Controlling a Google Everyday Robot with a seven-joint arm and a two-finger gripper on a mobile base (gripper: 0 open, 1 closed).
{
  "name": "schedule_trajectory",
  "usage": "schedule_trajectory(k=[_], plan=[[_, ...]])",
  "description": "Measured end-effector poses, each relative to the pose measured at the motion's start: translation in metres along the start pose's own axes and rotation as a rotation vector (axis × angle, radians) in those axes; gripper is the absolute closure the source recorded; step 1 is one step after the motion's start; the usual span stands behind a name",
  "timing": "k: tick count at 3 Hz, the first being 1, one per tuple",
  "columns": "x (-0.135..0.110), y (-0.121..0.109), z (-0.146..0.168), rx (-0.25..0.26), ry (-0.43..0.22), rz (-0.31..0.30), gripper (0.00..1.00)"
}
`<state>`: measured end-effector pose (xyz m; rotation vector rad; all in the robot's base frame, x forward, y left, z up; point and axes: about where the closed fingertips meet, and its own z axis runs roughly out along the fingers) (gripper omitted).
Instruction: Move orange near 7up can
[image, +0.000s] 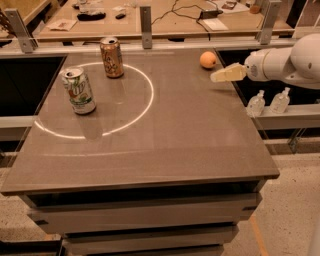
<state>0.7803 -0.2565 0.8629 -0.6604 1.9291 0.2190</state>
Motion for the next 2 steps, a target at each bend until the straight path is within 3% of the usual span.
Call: schedule_trajectory(k=[2], plan=[[-0.03, -0.01, 0.039, 0.024, 0.02, -0.005, 0.0]])
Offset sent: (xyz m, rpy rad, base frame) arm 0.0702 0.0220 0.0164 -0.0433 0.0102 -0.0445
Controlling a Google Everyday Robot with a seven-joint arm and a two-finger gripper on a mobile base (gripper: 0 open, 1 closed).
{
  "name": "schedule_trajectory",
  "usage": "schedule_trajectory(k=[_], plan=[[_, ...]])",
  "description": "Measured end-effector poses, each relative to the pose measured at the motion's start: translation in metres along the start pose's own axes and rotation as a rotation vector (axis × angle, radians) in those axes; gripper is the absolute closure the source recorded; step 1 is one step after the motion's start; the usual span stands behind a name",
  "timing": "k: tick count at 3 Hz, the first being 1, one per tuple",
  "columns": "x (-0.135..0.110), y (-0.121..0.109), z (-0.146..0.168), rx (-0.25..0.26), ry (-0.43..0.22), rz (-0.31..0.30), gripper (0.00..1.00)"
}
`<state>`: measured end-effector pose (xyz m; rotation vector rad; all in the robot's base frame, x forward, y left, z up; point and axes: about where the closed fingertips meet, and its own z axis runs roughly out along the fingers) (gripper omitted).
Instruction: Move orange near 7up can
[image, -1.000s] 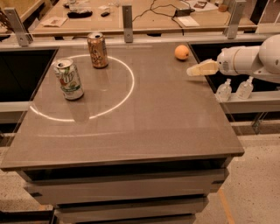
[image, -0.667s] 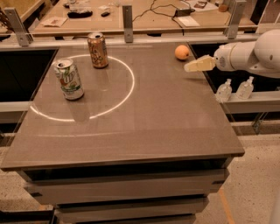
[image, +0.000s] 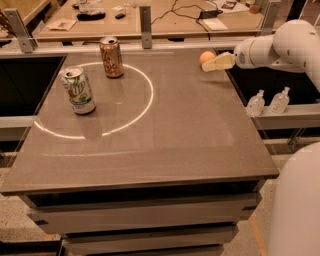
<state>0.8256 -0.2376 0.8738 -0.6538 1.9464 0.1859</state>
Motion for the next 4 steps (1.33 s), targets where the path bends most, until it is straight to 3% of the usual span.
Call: schedule_trajectory(k=[2, 4], plan=[[-0.018, -0.006, 0.04, 0.015, 0.01, -0.009, 0.0], [-0.011, 0.004, 0.055, -0.01, 0.054, -0.018, 0.0]])
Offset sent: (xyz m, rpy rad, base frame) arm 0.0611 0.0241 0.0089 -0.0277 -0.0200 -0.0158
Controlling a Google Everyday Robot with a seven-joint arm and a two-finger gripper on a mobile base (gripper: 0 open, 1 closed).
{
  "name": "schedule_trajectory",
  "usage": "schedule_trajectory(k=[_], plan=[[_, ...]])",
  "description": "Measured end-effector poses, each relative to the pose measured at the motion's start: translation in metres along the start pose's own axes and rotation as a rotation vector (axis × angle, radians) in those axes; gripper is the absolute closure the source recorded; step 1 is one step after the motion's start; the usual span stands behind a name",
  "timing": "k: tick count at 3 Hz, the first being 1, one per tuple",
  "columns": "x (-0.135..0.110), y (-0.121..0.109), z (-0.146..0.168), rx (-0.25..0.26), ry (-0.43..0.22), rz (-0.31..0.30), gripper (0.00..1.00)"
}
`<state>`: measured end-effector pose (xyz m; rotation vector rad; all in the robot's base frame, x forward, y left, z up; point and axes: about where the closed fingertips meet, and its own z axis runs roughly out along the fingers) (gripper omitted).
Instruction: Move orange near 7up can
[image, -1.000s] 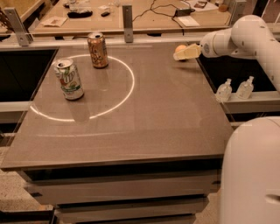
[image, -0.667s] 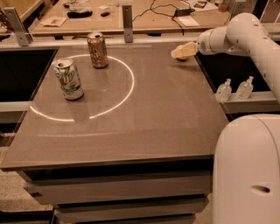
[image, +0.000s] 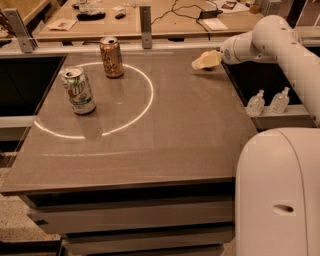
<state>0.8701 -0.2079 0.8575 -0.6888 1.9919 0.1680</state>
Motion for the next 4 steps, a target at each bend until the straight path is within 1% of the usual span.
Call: schedule_trajectory(k=[1, 2, 4], plan=[[0.0078, 0.0034, 0.0036, -0.004, 0.024, -0.009, 0.06], [0.0118, 0.0064, 0.0052, -0.011, 0.032, -0.018, 0.24], [0.0137, 0.0083, 0.0048, -0.015, 0.03, -0.026, 0.71]])
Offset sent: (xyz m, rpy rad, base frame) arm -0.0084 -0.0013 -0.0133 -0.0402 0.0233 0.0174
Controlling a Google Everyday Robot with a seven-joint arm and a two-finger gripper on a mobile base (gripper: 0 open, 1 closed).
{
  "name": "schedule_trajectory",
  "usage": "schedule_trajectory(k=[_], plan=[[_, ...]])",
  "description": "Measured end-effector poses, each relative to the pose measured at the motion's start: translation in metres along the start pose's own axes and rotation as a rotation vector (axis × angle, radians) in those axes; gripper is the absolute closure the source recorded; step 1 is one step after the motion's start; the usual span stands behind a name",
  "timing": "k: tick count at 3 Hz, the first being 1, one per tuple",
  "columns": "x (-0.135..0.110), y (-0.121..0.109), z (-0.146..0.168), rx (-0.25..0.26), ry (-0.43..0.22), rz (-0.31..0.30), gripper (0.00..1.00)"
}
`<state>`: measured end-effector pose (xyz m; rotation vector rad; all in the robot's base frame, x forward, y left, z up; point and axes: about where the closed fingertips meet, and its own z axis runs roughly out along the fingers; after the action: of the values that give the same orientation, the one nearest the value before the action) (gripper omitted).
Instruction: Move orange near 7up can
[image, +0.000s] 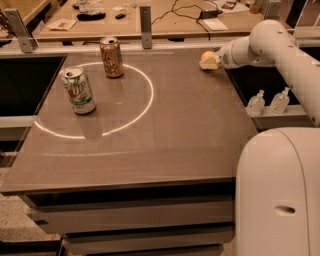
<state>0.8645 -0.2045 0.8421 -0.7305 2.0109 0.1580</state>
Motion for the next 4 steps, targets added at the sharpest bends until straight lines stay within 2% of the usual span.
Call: schedule_trajectory(k=[1, 2, 4], plan=[[-0.005, 0.0, -0.01, -0.02, -0.018, 0.008, 0.94], [-0.017, 0.01, -0.033, -0.08, -0.053, 0.009, 1.0], [-0.035, 0.044, -0.095, -0.207, -0.117, 0.022, 1.0]])
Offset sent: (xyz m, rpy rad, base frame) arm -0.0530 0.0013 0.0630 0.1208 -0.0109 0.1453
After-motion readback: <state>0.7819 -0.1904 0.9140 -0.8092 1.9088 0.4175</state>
